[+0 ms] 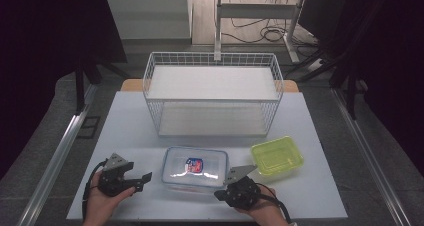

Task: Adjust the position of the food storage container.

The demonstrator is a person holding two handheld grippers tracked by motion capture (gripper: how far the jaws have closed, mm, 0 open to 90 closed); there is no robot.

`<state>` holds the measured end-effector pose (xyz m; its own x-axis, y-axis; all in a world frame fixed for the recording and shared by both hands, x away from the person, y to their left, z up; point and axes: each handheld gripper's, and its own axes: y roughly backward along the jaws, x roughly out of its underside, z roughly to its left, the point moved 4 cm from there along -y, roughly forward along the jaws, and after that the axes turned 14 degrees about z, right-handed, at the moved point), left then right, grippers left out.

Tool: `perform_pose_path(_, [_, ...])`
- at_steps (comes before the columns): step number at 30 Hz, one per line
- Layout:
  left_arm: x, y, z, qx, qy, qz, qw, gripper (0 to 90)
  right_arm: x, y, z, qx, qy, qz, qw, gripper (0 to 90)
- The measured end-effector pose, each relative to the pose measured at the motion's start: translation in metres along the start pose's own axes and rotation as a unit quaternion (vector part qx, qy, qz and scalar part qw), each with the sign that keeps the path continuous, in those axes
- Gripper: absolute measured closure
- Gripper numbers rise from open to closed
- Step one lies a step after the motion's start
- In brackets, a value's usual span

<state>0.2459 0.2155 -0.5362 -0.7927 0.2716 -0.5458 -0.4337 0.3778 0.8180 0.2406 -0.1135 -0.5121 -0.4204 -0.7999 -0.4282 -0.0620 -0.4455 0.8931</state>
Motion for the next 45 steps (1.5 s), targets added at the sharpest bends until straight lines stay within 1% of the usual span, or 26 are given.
perform_pose_path(3, [0.000,-0.001,-0.001,0.000,-0.002,0.003,1.0000,19.1,0.002,0.001,-0.007,0.012,-0.008,-0.006,0.9999,89.5])
perform_pose_path(9, [0.000,-0.003,-0.002,0.000,-0.005,0.004,1.0000,19.1,0.004,0.000,-0.016,0.019,-0.028,-0.010,0.9994,89.5])
perform_pose_path(12, [0.000,-0.003,-0.002,0.001,-0.002,0.004,1.0000,19.0,0.005,-0.002,-0.019,0.023,-0.030,-0.011,0.9992,89.5])
perform_pose_path(13, [0.000,-0.002,-0.002,0.001,0.002,0.001,1.0000,18.4,0.007,-0.002,-0.018,0.013,-0.039,-0.015,0.9991,89.5])
perform_pose_path(14, [0.000,-0.002,-0.002,0.001,0.002,0.001,1.0000,18.1,0.007,-0.002,-0.018,0.013,-0.039,-0.015,0.9991,89.5])
perform_pose_path(15, [0.000,-0.001,-0.002,0.004,0.004,0.001,1.0000,17.9,0.007,0.002,-0.015,0.004,-0.040,-0.024,0.9989,89.4])
perform_pose_path(18, [-0.001,-0.001,-0.003,0.005,0.001,-0.001,1.0000,17.8,0.007,0.010,-0.013,0.014,-0.036,-0.035,0.9986,89.4])
perform_pose_path(19, [-0.001,-0.001,-0.004,0.007,0.002,-0.002,1.0000,17.8,0.006,0.021,-0.015,0.024,-0.043,-0.053,0.9974,89.3])
perform_pose_path(20, [-0.001,-0.002,-0.005,0.007,-0.001,-0.001,1.0000,17.8,0.006,0.021,-0.015,0.024,-0.043,-0.053,0.9974,89.3])
perform_pose_path(21, [0.000,-0.002,-0.007,0.010,-0.002,0.000,0.9999,17.8,0.005,0.032,-0.020,0.031,-0.057,-0.071,0.9954,89.3])
perform_pose_path(23, [0.001,-0.003,-0.008,0.014,-0.002,0.001,0.9999,17.8,0.005,0.035,-0.022,0.033,-0.061,-0.076,0.9946,89.2])
perform_pose_path(24, [0.001,-0.003,-0.008,0.017,0.000,0.001,0.9999,17.7,0.005,0.041,-0.028,0.038,-0.075,-0.087,0.9926,88.8])
perform_pose_path(28, [0.000,-0.001,-0.009,0.021,0.009,-0.005,0.9997,15.7,0.004,0.048,-0.042,0.046,-0.102,-0.103,0.9884,84.7])
perform_pose_path(30, [-0.001,0.001,-0.008,0.020,0.010,-0.007,0.9997,14.2,0.004,0.050,-0.048,0.050,-0.111,-0.110,0.9864,78.4])
perform_pose_path(31, [-0.002,0.002,-0.009,0.026,0.014,-0.009,0.9995,12.7,0.004,0.051,-0.051,0.055,-0.120,-0.116,0.9845,68.3])
perform_pose_path(32, [-0.002,0.002,-0.009,0.026,0.014,-0.009,0.9995,12.2,0.004,0.051,-0.051,0.055,-0.120,-0.116,0.9845,68.3])
perform_pose_path(33, [-0.003,0.004,-0.010,0.039,0.017,-0.010,0.9991,12.4,0.006,0.052,-0.053,0.055,-0.129,-0.119,0.9830,58.3])
perform_pose_path(34, [-0.003,0.004,-0.010,0.039,0.017,-0.010,0.9991,12.4,0.006,0.052,-0.053,0.055,-0.129,-0.119,0.9830,58.3])
perform_pose_path(35, [-0.005,0.005,-0.012,0.052,0.017,-0.012,0.9984,12.3,0.007,0.053,-0.056,0.052,-0.139,-0.120,0.9816,47.0])
perform_pose_path(36, [-0.005,0.005,-0.012,0.052,0.017,-0.012,0.9984,12.0,0.007,0.053,-0.056,0.052,-0.139,-0.120,0.9816,47.0])
perform_pose_path(37, [-0.006,0.005,-0.014,0.058,0.017,-0.010,0.9981,12.0,0.007,0.054,-0.057,0.052,-0.143,-0.122,0.9808,43.1])
perform_pose_path(39, [-0.007,0.005,-0.017,0.065,0.014,-0.007,0.9978,10.0,0.008,0.056,-0.061,0.052,-0.163,-0.129,0.9768,32.7])
perform_pose_path(40, [-0.007,0.005,-0.017,0.065,0.014,-0.007,0.9978,9.6,0.008,0.056,-0.061,0.052,-0.163,-0.129,0.9768,32.7])
perform_pose_path(41, [-0.009,0.006,-0.020,0.077,0.016,-0.005,0.9969,9.2,0.009,0.057,-0.063,0.049,-0.173,-0.134,0.9745,29.8])
perform_pose_path(43, [-0.012,0.007,-0.021,0.088,0.019,-0.007,0.9959,9.1,0.011,0.059,-0.062,0.045,-0.175,-0.133,0.9744,28.5])
perform_pose_path(45, [-0.014,0.007,-0.022,0.091,0.018,-0.007,0.9956,9.1,0.011,0.059,-0.061,0.045,-0.173,-0.134,0.9747,28.0])
